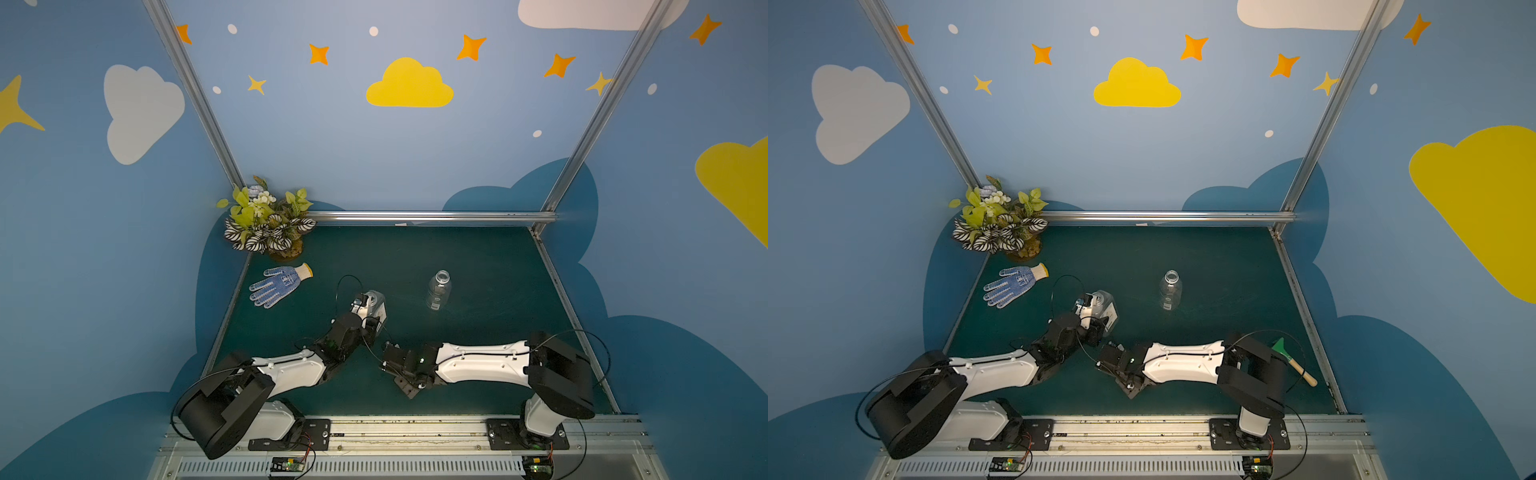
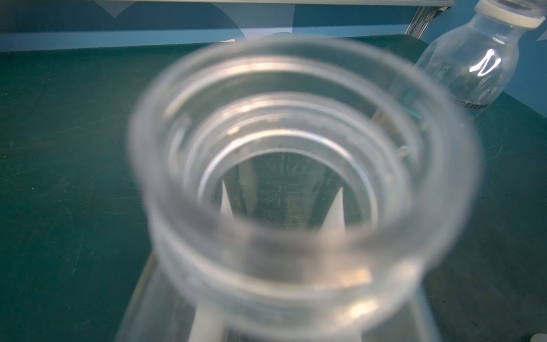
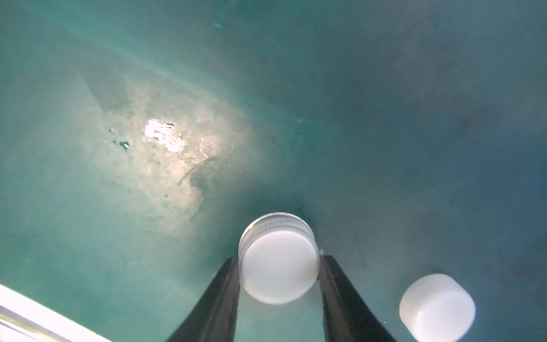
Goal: Screw on the bottle caps
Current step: Screw the bottle cap onto the plastic bottle.
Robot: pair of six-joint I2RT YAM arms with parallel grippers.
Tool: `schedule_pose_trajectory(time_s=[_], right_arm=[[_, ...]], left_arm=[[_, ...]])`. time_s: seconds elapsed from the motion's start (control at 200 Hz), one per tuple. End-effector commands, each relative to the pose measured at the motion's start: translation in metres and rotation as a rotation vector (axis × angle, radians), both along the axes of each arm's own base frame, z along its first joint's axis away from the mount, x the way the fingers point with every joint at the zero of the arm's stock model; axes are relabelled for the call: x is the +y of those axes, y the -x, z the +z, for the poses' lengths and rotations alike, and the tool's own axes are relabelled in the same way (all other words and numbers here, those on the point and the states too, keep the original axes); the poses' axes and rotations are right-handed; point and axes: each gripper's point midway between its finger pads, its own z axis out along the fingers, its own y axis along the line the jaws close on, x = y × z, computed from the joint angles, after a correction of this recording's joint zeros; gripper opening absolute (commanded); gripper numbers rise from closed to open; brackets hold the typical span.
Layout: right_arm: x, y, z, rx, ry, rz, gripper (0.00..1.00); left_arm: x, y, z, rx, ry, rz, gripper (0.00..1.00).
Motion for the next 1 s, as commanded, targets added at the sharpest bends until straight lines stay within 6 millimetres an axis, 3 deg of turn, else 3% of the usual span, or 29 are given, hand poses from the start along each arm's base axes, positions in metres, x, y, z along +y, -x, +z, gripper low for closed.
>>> schedule_pose_trajectory(time_s=[0.0,0.721,0.991], right_arm=[[-0.006,0.001,0.0,-0.003,0.024,-0.004,0.45],[-0.014,0.005,-0.004,-0.027,0.086,0.016,0.49],[-0.019,0.004,0.005,-0.029,0.056,-0.007,0.4]], left_arm=[[0.014,0.012,-0.024,0.077,-0.06,0.016,0.36],[0.013,0.012,-0.025,0.079,-0.062,0.011,0.36],[0.006,0.014,-0.025,0.078,-0.04,-0.028,0.37]])
